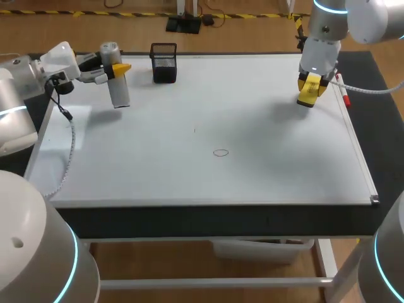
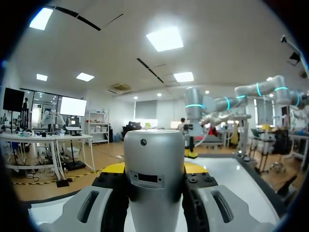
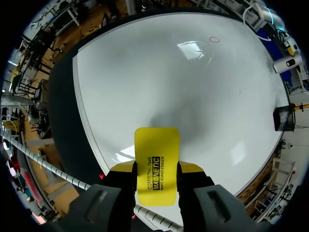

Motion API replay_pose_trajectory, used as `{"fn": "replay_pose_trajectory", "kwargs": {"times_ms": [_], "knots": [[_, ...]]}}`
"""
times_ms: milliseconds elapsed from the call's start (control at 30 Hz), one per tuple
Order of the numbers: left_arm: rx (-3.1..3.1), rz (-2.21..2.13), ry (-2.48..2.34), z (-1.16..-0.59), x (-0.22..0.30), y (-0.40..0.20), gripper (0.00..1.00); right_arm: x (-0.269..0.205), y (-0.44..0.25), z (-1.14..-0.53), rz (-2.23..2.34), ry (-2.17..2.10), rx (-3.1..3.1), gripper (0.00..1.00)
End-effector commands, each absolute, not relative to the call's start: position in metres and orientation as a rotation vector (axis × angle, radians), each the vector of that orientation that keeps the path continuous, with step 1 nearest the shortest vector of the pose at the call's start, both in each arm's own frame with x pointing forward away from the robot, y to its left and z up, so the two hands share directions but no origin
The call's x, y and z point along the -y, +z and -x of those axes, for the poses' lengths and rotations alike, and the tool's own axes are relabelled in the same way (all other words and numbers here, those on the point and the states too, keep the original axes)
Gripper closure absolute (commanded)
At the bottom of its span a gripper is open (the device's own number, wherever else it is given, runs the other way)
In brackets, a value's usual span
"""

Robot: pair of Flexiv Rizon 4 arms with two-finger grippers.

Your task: Pick up the inspection probe, press it on each red-marked spot on the whiteboard one by one, put down the probe, pick up the eraser, and wipe off all the red marks.

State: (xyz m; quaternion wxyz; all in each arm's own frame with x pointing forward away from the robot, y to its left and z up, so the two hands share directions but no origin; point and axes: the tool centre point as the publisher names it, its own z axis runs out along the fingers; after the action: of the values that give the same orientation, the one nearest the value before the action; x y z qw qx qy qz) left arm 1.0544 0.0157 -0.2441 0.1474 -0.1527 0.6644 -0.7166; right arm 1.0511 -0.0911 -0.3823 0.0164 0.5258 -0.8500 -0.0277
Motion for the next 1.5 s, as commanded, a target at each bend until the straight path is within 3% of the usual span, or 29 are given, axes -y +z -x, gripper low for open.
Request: {"fn": "replay_pose_trajectory", "kwargs": {"times_ms": [33,733,1500], "knots": [[-1.909,0.44,-2.061,-1.055,-0.015,-0.243,1.0,0.065,-0.378,-1.044,-1.662,-0.038,2.611,1.0],[-1.909,0.44,-2.061,-1.055,-0.015,-0.243,1.0,-0.09,-0.373,-0.96,-1.857,-0.017,2.47,1.0],[-1.909,0.44,-2.061,-1.055,-0.015,-0.243,1.0,-0.174,-0.4,-0.881,-2.05,-0.108,2.313,1.0]]}}
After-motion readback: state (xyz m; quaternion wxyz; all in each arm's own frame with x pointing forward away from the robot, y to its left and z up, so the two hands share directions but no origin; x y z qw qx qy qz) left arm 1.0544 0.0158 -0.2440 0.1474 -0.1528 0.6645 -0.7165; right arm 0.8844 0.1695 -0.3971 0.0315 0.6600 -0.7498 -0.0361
